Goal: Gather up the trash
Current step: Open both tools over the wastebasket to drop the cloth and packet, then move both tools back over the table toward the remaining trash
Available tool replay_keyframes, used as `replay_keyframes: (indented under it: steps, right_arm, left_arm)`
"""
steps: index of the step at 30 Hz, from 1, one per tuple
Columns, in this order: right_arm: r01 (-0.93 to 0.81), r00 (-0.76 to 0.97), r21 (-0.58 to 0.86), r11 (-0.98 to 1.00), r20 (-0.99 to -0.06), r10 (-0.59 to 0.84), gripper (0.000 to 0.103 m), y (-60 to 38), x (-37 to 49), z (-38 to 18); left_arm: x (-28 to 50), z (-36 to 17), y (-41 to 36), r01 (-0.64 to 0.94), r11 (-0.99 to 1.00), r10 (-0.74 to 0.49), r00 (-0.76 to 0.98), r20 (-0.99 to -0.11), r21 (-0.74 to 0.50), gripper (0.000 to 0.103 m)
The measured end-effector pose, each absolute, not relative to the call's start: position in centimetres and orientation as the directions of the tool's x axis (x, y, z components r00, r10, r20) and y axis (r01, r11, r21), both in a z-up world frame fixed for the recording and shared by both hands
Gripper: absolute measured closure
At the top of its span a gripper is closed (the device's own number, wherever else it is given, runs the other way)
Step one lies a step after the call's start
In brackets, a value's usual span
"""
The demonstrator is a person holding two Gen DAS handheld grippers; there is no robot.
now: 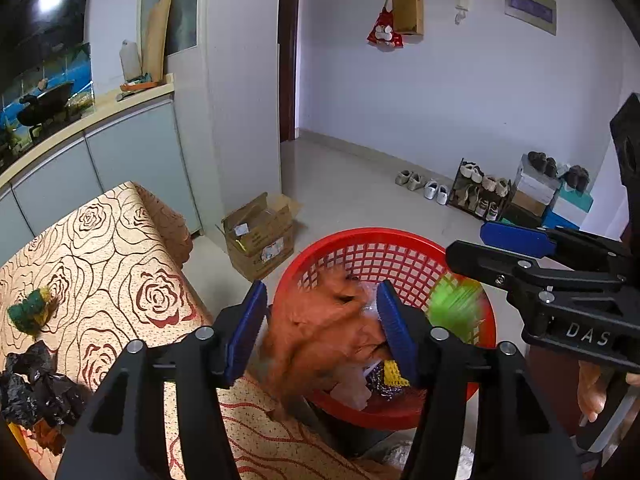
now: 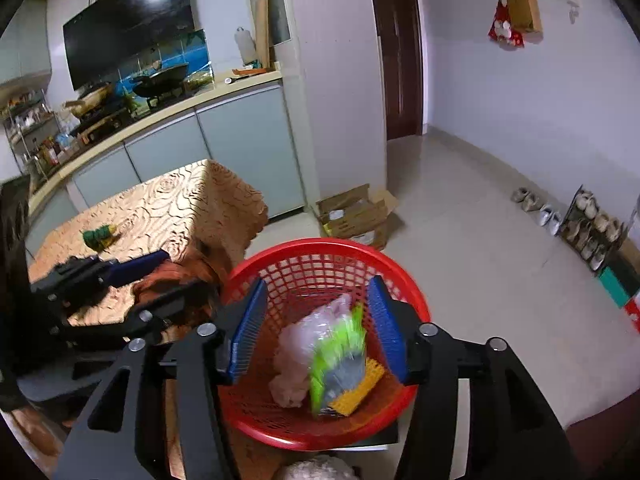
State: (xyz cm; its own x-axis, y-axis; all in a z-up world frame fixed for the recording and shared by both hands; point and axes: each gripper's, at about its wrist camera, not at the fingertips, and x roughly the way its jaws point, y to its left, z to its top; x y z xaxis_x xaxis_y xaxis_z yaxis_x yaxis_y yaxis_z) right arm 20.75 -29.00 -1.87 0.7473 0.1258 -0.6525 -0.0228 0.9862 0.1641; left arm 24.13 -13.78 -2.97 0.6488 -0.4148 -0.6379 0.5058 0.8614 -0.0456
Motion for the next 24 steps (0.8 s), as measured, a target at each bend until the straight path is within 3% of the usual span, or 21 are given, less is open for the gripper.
replay_keyframes:
  steps: [7,24]
  right_arm:
    - [-0.005,0.767,0.163,0.987,-0.632,0.109,0.051,-29.1,20.1,-0.9]
    - [-0.1,0.815,0.133,0.986,-0.558,0.158,0.05,-23.9,17.7,2.2]
  left_arm:
    - [23.6,-2.2,-13.1,0.494,0.867,-0.42,0.664,-0.619,-0.059,0.03]
    - [19.4,2.1,-4.5,0.277,0.961,-0.245,0.821,-0.516,-0.016,0.026]
